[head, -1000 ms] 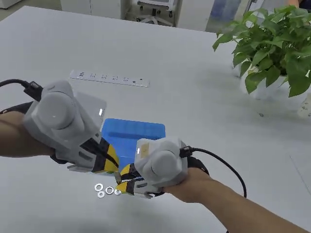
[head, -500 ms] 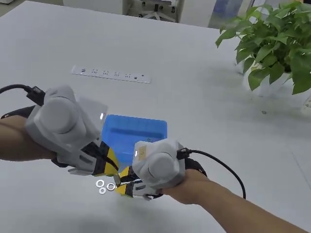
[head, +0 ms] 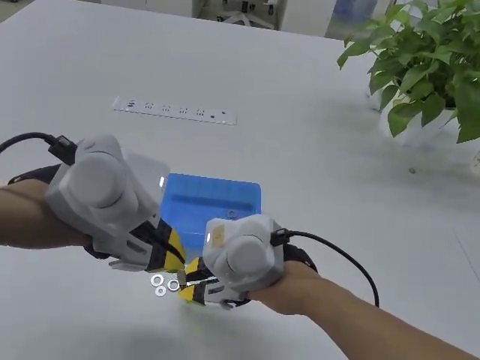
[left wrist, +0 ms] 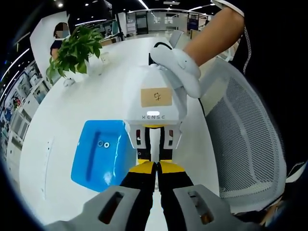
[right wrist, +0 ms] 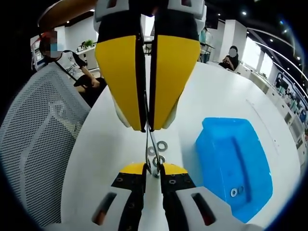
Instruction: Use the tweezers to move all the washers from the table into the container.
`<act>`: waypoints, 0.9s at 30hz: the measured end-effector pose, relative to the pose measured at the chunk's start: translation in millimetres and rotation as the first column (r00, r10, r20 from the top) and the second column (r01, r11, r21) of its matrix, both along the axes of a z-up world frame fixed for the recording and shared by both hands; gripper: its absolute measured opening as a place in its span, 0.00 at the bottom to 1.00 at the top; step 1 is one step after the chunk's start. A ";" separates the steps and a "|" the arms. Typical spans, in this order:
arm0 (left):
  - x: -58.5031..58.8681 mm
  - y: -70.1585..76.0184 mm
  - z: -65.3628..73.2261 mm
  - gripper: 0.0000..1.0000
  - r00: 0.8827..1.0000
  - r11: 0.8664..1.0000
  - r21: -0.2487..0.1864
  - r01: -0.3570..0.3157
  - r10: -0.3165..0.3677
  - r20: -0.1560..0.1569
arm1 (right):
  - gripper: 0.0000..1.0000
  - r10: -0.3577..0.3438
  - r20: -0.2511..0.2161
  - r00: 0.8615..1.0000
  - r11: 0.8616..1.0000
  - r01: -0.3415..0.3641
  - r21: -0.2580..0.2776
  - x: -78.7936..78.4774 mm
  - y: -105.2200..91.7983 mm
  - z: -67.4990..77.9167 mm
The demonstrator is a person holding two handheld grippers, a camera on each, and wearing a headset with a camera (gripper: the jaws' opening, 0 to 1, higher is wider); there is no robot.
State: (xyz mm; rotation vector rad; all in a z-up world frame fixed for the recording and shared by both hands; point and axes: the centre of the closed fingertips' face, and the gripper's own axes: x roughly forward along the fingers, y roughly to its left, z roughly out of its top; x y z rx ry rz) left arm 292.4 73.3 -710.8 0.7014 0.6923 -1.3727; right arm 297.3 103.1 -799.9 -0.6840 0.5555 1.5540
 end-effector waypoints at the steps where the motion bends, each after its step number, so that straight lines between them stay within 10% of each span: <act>1: 0.0 -0.1 0.0 0.06 1.000 1.000 -0.002 -0.001 0.001 -0.003 | 0.13 -0.001 0.002 1.000 1.000 0.001 -0.001 0.6 -0.2 -0.3; 27: 2.1 -0.4 11.3 0.06 1.000 1.000 -0.015 0.004 -0.004 0.003 | 0.10 -0.009 -0.001 1.000 1.000 0.009 0.004 -2.0 -3.3 11.1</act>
